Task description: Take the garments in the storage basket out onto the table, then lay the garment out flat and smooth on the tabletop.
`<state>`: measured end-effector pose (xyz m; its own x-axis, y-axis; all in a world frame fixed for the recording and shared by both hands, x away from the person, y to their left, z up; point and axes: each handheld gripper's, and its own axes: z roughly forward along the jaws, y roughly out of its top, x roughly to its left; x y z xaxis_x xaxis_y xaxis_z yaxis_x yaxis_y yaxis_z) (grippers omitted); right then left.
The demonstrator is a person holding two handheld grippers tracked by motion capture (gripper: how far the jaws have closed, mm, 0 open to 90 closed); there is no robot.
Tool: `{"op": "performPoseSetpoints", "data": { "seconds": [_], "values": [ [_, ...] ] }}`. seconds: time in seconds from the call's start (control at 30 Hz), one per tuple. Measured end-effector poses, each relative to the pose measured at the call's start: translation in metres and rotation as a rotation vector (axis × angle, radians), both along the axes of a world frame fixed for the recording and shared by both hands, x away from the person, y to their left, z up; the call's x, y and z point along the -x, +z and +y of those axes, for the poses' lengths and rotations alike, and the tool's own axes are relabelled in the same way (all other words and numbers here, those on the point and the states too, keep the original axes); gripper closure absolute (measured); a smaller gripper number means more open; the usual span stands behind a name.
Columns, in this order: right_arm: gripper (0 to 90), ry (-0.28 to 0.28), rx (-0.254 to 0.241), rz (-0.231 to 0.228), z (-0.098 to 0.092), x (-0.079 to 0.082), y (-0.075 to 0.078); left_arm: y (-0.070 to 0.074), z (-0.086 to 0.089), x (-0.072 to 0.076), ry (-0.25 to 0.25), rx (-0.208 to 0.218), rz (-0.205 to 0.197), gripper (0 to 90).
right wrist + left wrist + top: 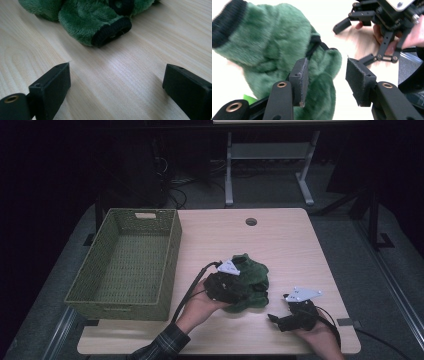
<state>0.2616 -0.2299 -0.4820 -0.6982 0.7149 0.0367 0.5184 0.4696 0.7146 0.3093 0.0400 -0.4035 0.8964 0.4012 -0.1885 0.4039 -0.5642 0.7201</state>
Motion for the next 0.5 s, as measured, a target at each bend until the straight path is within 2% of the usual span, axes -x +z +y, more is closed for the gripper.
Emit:
{"op": "performPoseSetpoints", "data": {
  "seconds": [0.17,0.27,0.3,0.33,0.43,0.5],
  "values": [
    [7.5,-0.001,0.002,0.002,0.001,0.000,0.000,-0.010,-0.006,0.012,-0.018,-0.026,0.008,51.9],
    [14.1,-0.028,0.008,0.010,0.002,0.000,0.003,-0.019,-0.010,0.016,-0.015,-0.049,0.018,50.2],
    [14.3,-0.035,-0.012,0.025,0.002,0.000,0.004,-0.022,-0.011,0.015,-0.027,-0.066,0.020,49.8],
    [16.4,-0.037,-0.025,0.038,0.002,-0.001,0.005,-0.025,-0.012,0.015,-0.016,-0.064,0.027,49.1],
    [24.1,-0.011,-0.049,0.032,0.004,-0.001,0.009,-0.033,-0.014,0.013,-0.016,-0.087,0.024,48.3],
    [25.9,-0.008,-0.056,0.036,0.005,-0.002,0.010,-0.038,-0.014,0.012,-0.012,-0.099,0.017,48.3]
  ]
}}
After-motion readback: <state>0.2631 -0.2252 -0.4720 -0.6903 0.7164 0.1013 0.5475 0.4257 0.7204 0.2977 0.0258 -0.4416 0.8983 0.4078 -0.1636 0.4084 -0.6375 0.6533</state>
